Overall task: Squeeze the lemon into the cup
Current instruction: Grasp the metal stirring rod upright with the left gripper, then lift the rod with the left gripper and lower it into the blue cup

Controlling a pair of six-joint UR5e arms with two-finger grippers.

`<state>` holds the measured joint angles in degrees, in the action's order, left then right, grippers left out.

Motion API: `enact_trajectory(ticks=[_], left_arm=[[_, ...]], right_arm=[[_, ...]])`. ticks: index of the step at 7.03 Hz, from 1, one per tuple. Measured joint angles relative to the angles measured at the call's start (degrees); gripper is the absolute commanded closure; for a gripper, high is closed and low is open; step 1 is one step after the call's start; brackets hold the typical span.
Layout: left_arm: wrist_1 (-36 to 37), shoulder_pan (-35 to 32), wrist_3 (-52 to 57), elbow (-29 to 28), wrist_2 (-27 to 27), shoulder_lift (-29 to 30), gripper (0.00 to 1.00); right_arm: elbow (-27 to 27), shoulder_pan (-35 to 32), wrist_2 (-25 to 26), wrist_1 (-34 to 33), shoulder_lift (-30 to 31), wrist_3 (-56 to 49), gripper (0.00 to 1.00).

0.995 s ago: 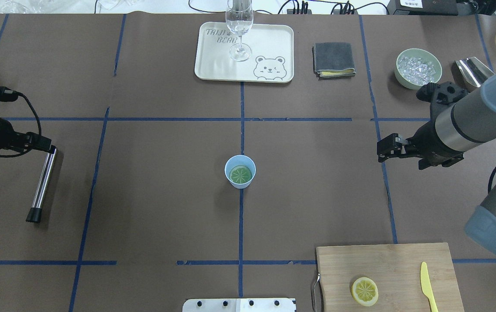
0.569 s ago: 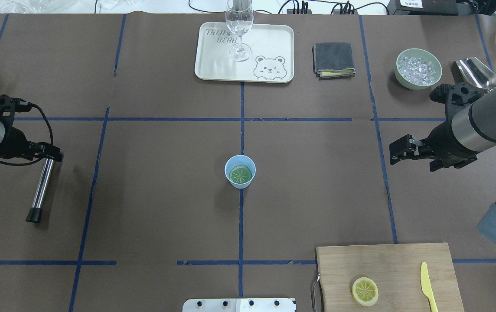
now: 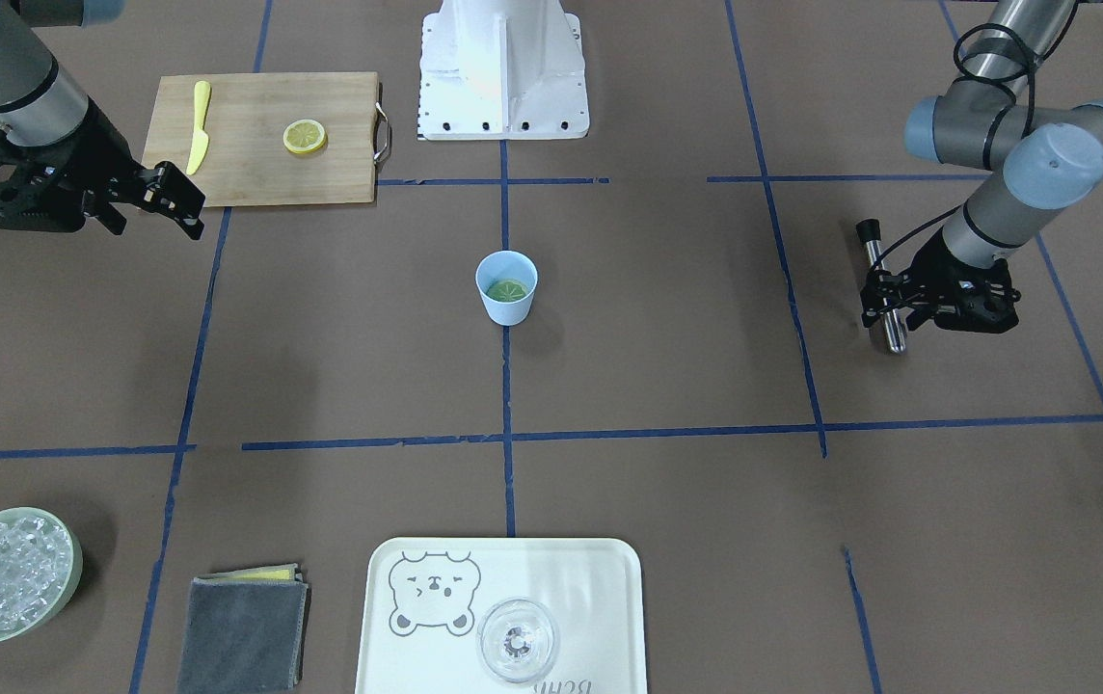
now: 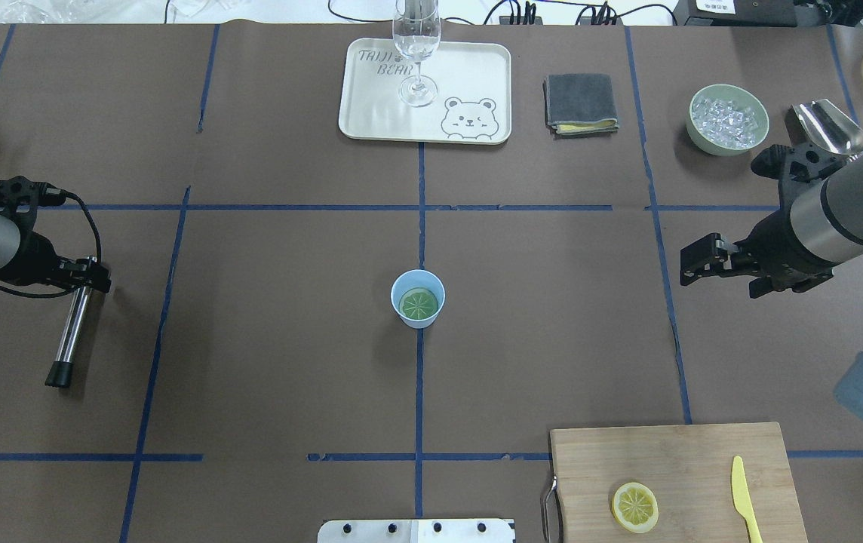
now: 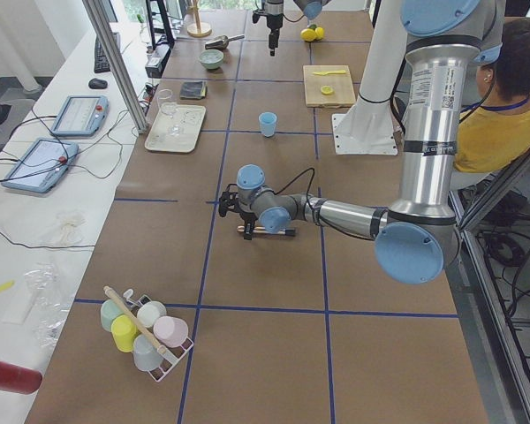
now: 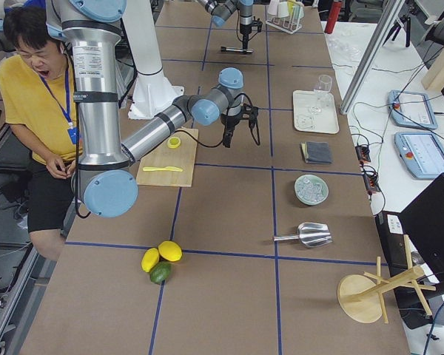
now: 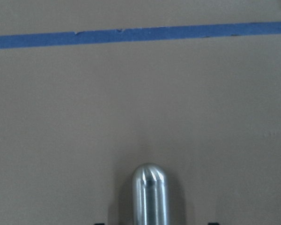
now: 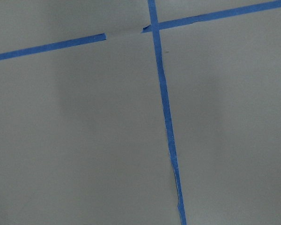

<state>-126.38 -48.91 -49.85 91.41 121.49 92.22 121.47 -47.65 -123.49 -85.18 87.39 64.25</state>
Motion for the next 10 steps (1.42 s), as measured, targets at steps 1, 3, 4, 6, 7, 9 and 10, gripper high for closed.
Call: enact_trajectory(ticks=[1,3,4,6,7,9,10], left_arm=[[1.2,0.3,-0.1,0.5,-0.3,0.1,1.0],[3.5,0.4,-0.3,2.8,-1.7,0.2,1.0],[4.0,0.3,-0.8,4.5,-2.9,0.2,1.0],[5.2,0.4,-1.8,11.1,-4.1,0.3,1.0],[5.5,0.4,-3.0,15.6,-4.3,1.4,1.0],[5.6,1.9,-7.1,19.4,-6.0,9.4,1.0],[5.9,4.4,-8.2,19.7,-9.7,14.7,1.0]], right_arm=[[0.0,-0.3,-0.4,0.0,0.1,0.0,0.0],[0.2,-0.9,-1.5,0.1,0.4,0.0,0.0],[0.3,-1.1,-1.8,0.1,0.4,0.0,0.0],[0.5,-1.7,-2.0,0.0,0.5,0.0,0.0],[0.5,-1.8,-2.0,0.0,0.6,0.0,0.0],[0.4,-2.0,-2.0,0.0,0.9,0.0,0.0],[0.4,-2.1,-2.0,0.0,0.9,0.0,0.0]])
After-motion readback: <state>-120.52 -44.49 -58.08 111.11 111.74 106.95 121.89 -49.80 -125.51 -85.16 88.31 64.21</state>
